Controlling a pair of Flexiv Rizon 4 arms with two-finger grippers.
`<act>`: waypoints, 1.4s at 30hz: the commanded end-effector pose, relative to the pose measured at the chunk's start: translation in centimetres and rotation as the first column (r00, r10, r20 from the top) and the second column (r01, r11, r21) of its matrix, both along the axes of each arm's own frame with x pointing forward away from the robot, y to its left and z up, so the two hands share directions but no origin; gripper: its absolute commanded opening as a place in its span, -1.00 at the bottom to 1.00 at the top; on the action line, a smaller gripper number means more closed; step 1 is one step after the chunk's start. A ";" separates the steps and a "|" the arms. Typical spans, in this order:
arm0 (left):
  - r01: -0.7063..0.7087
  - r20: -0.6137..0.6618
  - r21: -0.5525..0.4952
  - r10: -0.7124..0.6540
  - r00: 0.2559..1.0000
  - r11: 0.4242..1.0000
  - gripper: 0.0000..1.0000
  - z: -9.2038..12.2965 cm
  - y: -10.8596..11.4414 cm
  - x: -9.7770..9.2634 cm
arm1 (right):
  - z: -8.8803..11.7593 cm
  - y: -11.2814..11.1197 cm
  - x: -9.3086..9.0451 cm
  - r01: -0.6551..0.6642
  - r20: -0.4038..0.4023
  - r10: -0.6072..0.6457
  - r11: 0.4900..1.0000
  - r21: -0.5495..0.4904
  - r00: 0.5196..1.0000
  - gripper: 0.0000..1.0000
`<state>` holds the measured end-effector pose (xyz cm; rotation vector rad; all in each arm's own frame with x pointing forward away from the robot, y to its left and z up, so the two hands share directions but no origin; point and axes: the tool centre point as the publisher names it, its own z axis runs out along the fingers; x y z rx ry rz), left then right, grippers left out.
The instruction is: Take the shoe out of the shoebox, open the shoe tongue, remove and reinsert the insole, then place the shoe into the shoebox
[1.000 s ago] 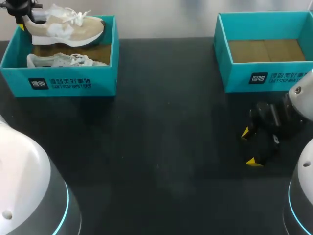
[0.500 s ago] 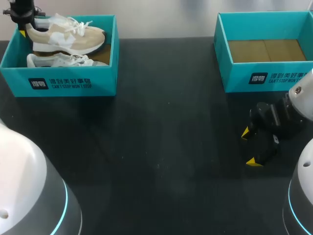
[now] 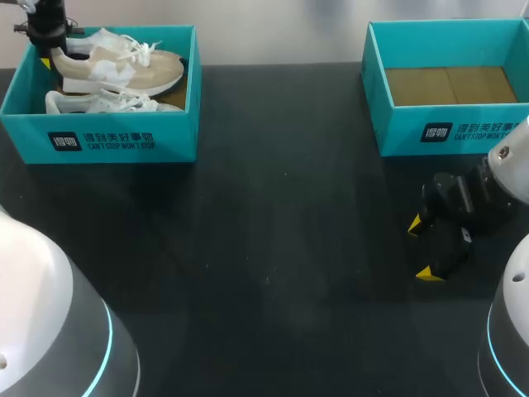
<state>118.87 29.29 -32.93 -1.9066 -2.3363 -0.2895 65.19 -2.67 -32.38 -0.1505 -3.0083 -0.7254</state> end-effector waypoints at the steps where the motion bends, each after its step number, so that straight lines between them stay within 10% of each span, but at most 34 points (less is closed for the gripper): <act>1: -0.004 -0.019 0.000 0.004 1.000 1.000 -1.00 -0.7 0.0 1.9 | 0.0 0.1 0.0 0.001 0.000 -0.001 1.000 -0.003 1.000 1.00; 42: -0.026 -0.043 -0.006 0.026 0.999 1.000 -0.92 -4.9 -0.3 2.7 | 0.0 0.1 0.0 0.001 0.000 -0.001 1.000 -0.003 1.000 1.00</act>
